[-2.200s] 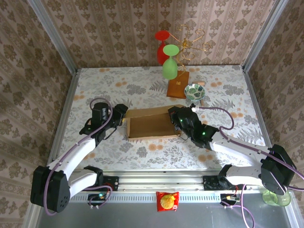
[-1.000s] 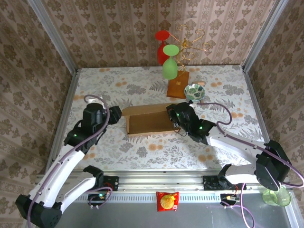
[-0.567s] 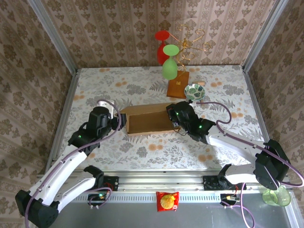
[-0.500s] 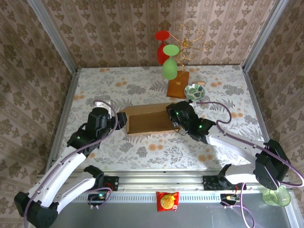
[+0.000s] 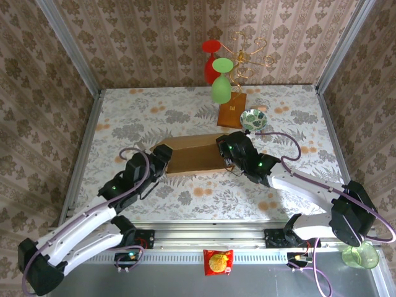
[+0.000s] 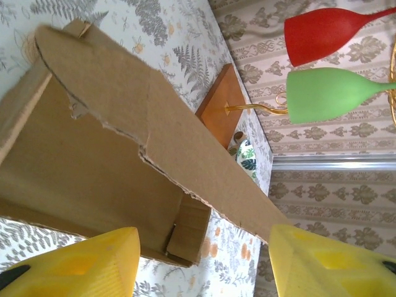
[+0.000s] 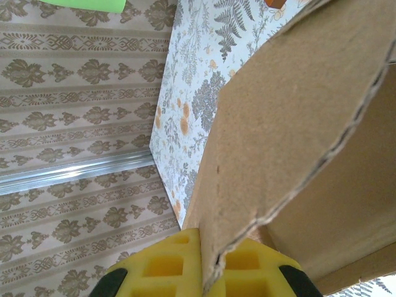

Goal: Fold the paper box

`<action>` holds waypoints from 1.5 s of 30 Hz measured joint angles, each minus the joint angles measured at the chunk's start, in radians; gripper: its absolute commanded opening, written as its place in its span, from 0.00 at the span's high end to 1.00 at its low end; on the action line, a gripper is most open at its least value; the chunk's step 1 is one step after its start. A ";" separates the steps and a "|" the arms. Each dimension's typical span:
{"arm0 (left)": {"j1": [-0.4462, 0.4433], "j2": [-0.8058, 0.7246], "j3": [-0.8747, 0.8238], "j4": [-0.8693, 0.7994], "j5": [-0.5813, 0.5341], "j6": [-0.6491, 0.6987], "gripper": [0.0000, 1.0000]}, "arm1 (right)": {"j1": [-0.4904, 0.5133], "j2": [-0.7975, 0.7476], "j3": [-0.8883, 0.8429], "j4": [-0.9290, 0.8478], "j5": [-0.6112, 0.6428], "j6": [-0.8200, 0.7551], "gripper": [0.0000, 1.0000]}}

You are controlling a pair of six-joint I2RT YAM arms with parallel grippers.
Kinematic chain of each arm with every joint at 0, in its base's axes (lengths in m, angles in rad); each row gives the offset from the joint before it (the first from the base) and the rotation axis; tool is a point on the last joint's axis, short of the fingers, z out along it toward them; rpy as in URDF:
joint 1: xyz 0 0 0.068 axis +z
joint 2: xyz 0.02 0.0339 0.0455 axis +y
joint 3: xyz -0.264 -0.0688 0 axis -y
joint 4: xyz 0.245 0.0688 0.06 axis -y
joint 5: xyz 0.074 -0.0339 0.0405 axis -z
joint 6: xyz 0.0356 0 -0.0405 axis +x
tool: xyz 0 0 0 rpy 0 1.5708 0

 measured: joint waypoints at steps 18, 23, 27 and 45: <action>0.053 0.158 0.000 0.159 -0.058 -0.233 0.92 | 0.000 0.000 0.000 0.003 -0.007 0.000 1.00; 0.061 0.164 -0.001 0.179 -0.049 -0.268 1.00 | 0.000 0.000 -0.002 0.006 -0.007 0.000 0.98; 0.069 0.164 -0.002 0.180 -0.042 -0.275 1.00 | 0.000 -0.007 -0.005 0.002 -0.010 -0.011 0.68; 0.087 0.158 -0.002 0.172 -0.043 -0.278 1.00 | -0.444 -0.233 -0.117 -0.109 -0.171 -0.270 0.62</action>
